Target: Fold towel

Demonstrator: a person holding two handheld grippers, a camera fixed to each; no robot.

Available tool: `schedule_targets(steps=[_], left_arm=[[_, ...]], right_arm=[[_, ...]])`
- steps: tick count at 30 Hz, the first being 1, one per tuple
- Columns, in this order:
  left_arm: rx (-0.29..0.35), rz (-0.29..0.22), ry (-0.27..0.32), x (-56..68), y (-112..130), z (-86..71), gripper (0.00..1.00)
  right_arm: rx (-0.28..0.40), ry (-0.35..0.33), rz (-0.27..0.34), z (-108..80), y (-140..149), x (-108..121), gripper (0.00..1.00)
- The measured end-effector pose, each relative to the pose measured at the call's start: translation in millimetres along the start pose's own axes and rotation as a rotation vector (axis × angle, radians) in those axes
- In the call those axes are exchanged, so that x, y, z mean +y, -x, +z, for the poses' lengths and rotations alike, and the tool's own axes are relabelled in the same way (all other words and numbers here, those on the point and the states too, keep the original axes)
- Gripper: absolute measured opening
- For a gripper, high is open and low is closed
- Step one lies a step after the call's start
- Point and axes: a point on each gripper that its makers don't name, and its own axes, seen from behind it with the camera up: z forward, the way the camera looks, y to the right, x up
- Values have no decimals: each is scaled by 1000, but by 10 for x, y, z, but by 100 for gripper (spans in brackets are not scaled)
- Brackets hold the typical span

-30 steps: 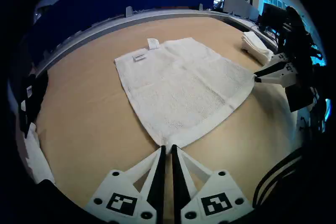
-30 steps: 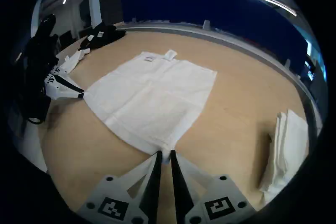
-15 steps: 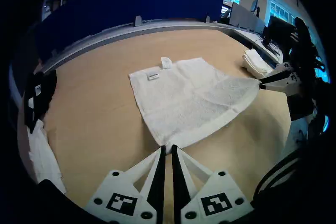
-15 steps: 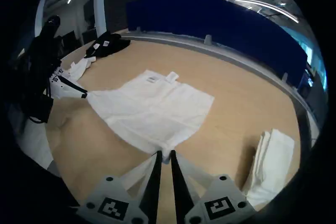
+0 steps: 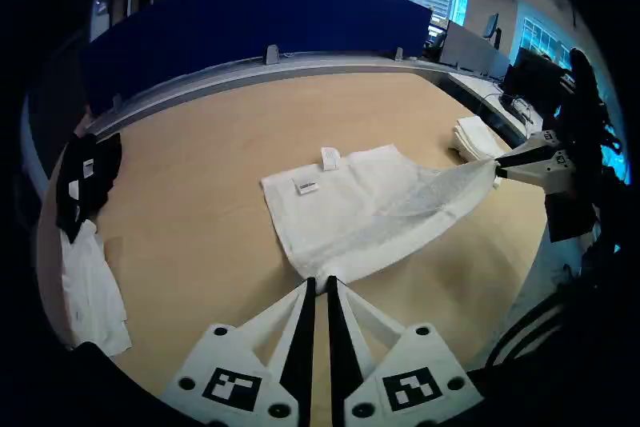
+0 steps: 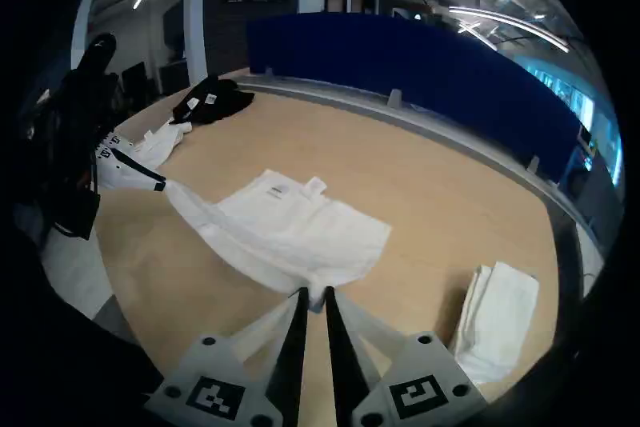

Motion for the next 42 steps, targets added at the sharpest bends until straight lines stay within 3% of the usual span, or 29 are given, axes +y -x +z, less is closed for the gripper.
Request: schedule_targets(steps=[8, 21, 30, 42], left_arm=[[11, -7, 10, 77, -83, -220, 10], [20, -13, -1, 42, -135, -176, 10], [38, -17, -18, -64, -280, 50, 10], [38, -12, -36, -249, -416, 537, 10]], right_arm=[[-4, -5, -3, -207, -20, -60, 16], [-19, -7, -14, -195, 6, -45, 16], [-39, 10, -24, 20, -42, 103, 16], [-68, 17, 11, 489, -45, 375, 16]])
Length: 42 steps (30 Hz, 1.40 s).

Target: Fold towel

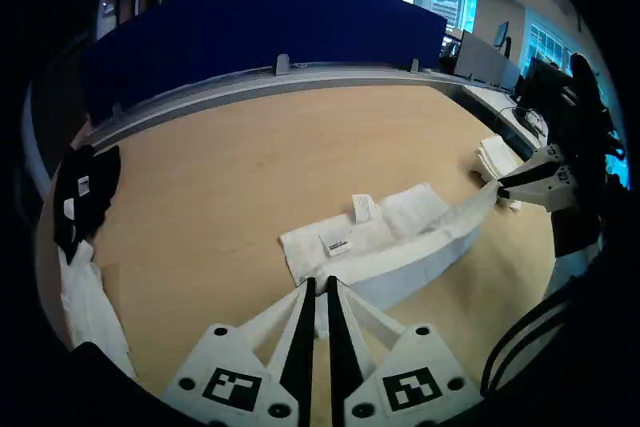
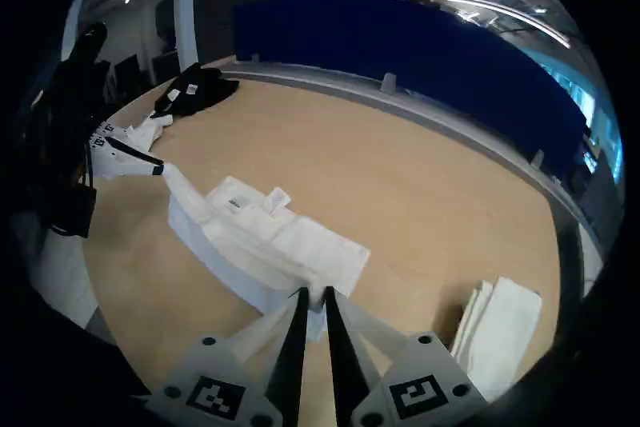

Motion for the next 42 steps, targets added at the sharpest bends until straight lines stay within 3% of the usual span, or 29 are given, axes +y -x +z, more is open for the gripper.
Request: schedule_targets(steps=[11, 17, 27, 33, 37, 42], left_arm=[[-20, 10, 21, 16, 58, 270, 10], [-34, 18, 12, -35, 136, 441, 10], [-52, -35, 1, -116, 285, 721, 11], [-50, -30, -14, -172, 269, 801, 16], [-50, -16, -27, -217, 247, 799, 35], [-52, -12, -35, -251, 233, 774, 64]], right_arm=[[-42, 2, 31, 261, 196, 128, 16], [-48, 10, 42, 429, 231, 172, 16], [-56, 45, 68, 684, 326, 247, 18], [-55, 71, 89, 764, 324, 296, 21], [-49, 85, 93, 784, 294, 330, 35], [-43, 110, 90, 780, 267, 384, 72]])
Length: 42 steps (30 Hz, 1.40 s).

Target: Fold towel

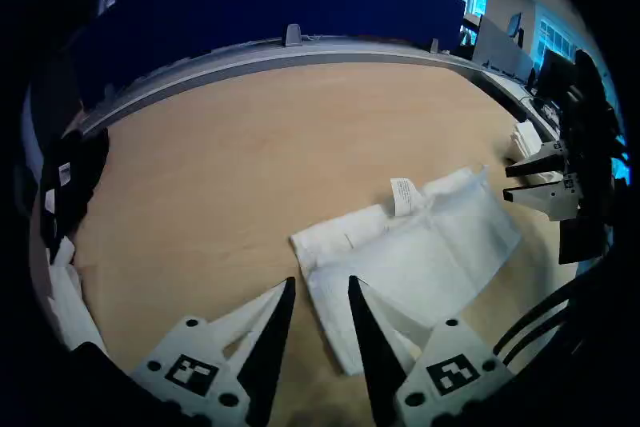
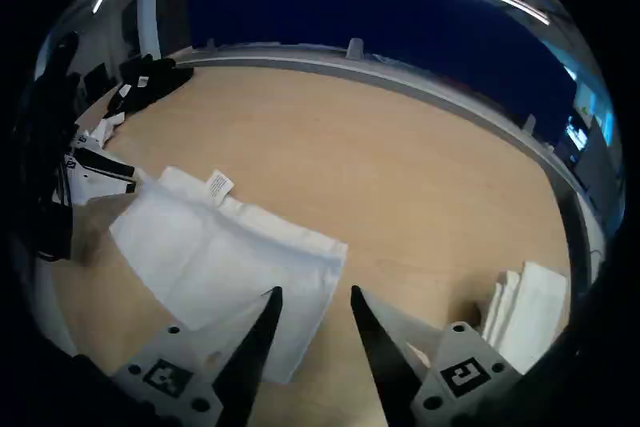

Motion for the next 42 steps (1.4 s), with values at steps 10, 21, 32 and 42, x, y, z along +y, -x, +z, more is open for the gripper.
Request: schedule_targets(steps=[10, 21, 32, 42], left_arm=[[1, -12, -17, -60, 29, -67, 90], [11, -25, -30, -71, 63, -187, 90], [11, -48, -53, -70, 266, -408, 90], [10, -63, -74, -92, 394, -543, 90]], right_arm=[[5, 2, 7, -72, 37, 5, 85], [2, -3, 10, -197, 115, -16, 85], [0, 0, 15, -418, 315, -57, 85], [-9, -17, -6, -501, 416, -72, 85]])
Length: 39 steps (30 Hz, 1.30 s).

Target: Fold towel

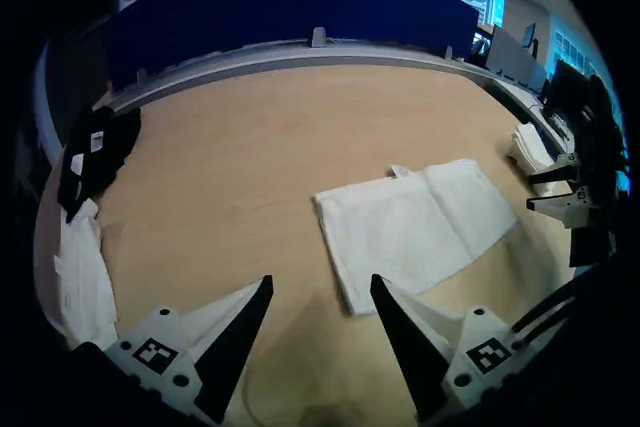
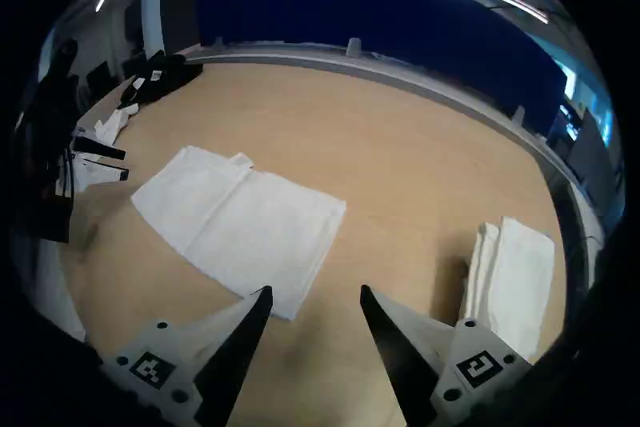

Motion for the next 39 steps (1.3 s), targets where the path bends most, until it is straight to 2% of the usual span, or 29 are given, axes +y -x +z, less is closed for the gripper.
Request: schedule_targets(steps=[6, 15, 27, 29, 39], left_arm=[[10, -22, -25, -65, 32, -125, 90], [16, -75, -78, -218, 204, -347, 90], [14, -112, -107, -278, 328, -468, 90], [14, -117, -107, -272, 342, -478, 90], [8, -130, -111, -264, 433, -522, 90]], right_arm=[[-17, -47, -56, 16, 30, -70, 85], [-49, -121, -144, 48, 96, -202, 85], [-77, -148, -183, 121, 154, -216, 83], [-83, -152, -187, 141, 185, -225, 80], [-105, -171, -182, 231, 319, -264, 54]])
